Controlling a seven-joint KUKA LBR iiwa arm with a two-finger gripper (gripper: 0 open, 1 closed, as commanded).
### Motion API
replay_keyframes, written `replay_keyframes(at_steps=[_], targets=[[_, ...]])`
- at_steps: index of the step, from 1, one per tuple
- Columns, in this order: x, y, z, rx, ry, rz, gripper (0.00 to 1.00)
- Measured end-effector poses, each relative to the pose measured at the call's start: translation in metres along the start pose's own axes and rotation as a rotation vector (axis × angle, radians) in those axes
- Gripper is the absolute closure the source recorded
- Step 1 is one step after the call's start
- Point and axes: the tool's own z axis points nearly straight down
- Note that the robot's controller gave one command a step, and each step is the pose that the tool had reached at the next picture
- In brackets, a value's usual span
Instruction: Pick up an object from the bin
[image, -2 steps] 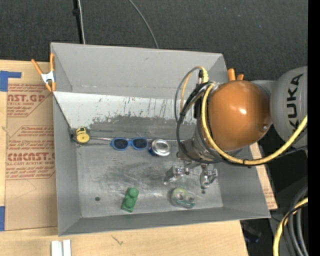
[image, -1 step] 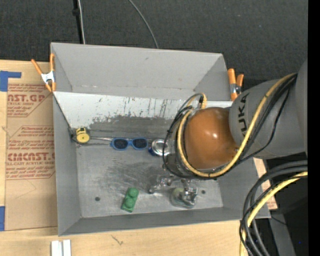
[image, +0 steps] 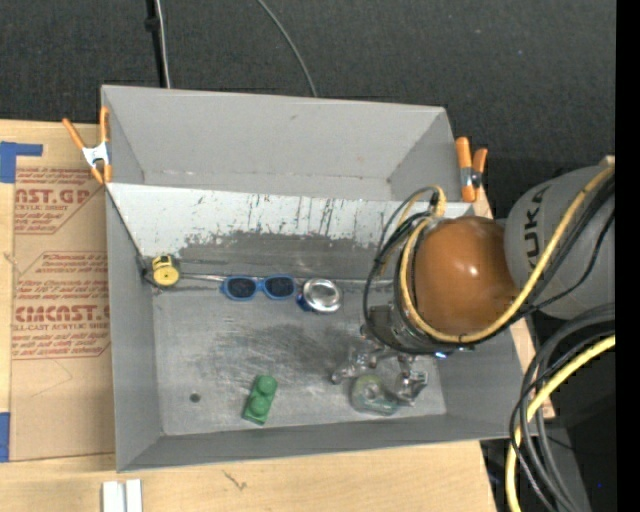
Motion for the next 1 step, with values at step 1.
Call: replay_keyframes(at_steps=[1], targets=[[0.0015,-0.0017,0.0000,0.006,0.005,-0.007,1.00]])
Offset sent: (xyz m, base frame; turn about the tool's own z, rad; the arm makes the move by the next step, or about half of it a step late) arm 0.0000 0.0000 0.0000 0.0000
